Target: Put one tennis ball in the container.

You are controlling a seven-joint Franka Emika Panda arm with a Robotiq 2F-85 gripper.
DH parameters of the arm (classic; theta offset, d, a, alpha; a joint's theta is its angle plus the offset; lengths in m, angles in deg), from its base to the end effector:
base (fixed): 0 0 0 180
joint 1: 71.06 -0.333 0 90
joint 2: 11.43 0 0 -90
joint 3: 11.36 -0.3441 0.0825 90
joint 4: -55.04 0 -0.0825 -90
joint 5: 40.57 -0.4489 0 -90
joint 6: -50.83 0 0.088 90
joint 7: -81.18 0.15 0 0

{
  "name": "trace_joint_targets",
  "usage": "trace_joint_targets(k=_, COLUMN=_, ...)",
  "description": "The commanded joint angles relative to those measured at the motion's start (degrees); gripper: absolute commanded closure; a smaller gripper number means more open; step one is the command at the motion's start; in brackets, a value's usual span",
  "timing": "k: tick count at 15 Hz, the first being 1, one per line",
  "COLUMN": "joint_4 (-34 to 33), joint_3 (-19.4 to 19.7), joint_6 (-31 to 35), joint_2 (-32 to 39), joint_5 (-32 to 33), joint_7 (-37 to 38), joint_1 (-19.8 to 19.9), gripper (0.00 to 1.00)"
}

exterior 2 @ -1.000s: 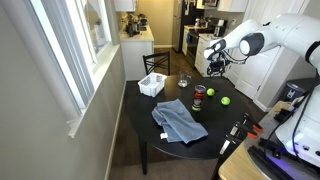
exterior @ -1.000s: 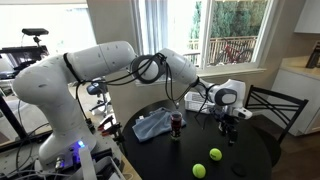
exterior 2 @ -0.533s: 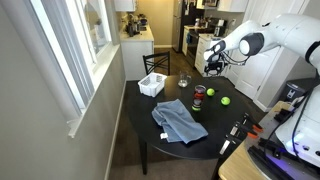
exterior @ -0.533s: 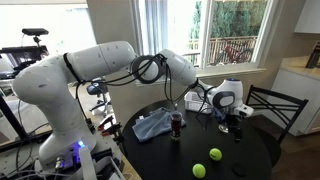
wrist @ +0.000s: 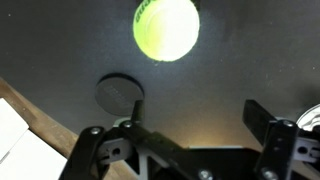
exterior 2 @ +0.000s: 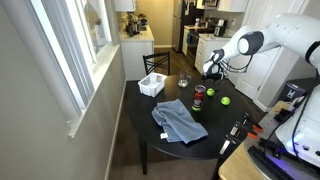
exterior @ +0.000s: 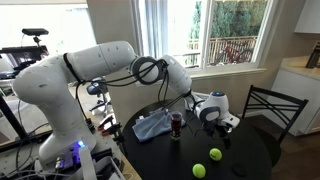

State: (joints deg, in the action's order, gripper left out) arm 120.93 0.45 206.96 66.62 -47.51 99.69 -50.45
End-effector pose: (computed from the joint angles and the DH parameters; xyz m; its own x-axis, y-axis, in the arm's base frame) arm 0.7037 -0.4001 -0.1058 0.6713 -0.6947 0.2583 -0.7273 -0.6845 0.0492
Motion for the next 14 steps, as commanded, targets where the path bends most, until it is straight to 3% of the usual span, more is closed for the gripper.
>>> trace_joint_targets(k=1, joint_4=9.34, joint_3=-2.42, joint_6=7.13, joint_2=-3.28, joint_5=-0.59, joint_7=-1.72, joint_1=0.07, gripper=0.0)
trace_joint_targets(k=14, joint_4=17.19, joint_3=1.1, joint_6=13.08, joint_2=-2.07, joint_5=1.04, joint_7=-0.27, joint_1=-3.0, gripper=0.0)
